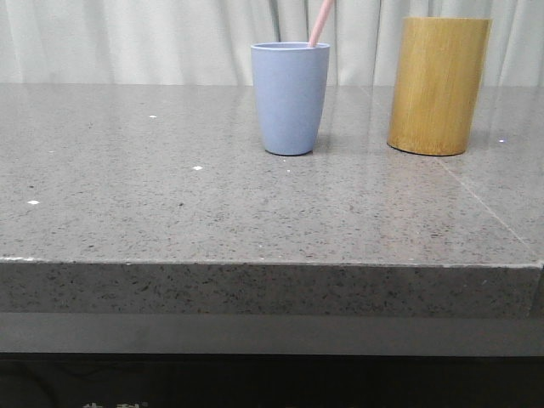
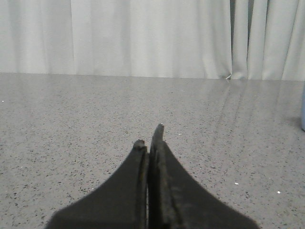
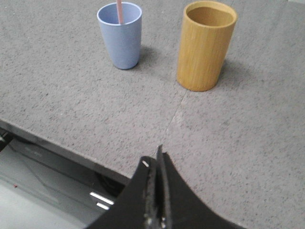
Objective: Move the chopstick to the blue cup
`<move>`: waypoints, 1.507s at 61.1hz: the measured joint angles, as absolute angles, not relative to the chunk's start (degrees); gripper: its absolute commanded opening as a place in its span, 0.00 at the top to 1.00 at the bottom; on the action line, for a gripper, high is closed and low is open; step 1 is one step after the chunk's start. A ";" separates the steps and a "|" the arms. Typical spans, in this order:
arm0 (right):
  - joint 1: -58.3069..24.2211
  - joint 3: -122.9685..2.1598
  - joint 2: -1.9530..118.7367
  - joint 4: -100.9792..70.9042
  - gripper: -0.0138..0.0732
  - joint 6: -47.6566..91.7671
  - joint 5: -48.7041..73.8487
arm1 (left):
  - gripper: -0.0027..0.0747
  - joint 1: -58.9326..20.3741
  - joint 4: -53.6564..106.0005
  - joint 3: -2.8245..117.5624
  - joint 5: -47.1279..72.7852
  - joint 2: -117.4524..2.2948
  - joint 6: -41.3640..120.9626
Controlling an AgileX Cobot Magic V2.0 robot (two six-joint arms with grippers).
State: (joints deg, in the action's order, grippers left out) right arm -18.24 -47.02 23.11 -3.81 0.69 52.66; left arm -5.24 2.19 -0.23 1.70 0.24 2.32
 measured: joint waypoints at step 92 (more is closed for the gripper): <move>-0.77 1.47 -0.54 -4.06 0.98 0.69 2.97 | 0.99 -5.24 2.32 -0.23 1.70 0.24 2.32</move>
